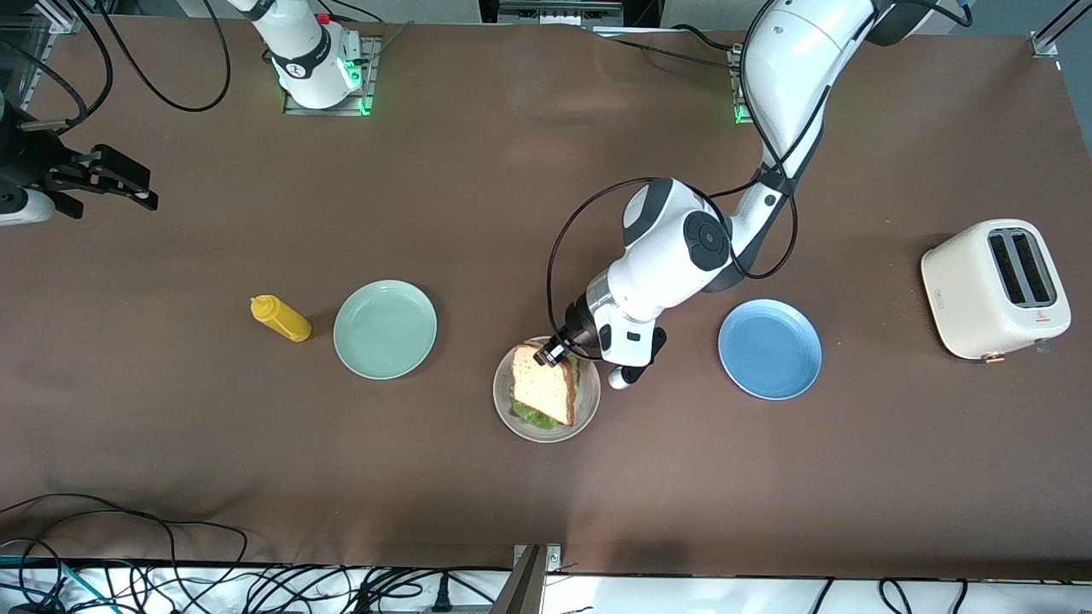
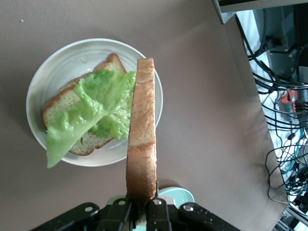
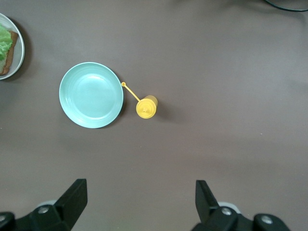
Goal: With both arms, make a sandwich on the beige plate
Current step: 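Lower the bread slice onto the lettuce and open the left gripper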
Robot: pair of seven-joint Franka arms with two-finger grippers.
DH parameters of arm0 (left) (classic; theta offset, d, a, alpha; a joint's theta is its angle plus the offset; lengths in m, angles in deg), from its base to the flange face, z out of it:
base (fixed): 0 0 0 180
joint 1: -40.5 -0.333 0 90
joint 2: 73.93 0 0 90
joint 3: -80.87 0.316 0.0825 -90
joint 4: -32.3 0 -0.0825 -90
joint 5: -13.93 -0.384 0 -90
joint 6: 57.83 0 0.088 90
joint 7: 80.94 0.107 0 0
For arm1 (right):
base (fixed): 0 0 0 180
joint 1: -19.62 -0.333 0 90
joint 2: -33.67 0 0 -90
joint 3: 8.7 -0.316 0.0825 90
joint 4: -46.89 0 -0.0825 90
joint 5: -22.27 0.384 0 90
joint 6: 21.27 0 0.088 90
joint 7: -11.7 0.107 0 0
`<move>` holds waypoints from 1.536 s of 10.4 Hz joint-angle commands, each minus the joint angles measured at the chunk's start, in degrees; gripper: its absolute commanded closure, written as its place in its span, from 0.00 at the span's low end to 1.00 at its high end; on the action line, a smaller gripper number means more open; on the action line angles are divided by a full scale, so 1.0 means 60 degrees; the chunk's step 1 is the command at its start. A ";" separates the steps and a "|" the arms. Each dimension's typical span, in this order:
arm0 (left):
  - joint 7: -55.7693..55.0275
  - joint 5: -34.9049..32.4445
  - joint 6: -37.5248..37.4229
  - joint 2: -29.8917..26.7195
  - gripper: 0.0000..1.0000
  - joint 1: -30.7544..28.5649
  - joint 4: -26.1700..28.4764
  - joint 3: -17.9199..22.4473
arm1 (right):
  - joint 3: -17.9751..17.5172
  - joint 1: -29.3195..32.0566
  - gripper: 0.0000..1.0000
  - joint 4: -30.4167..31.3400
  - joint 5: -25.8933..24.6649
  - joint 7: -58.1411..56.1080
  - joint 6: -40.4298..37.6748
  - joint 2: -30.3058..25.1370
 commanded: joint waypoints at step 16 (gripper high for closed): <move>0.0080 0.0192 0.0494 0.0676 1.00 0.0276 -0.0173 0.0131 | 0.0043 0.0021 0.00 -0.0318 -0.0067 0.0004 -0.0510 0.0086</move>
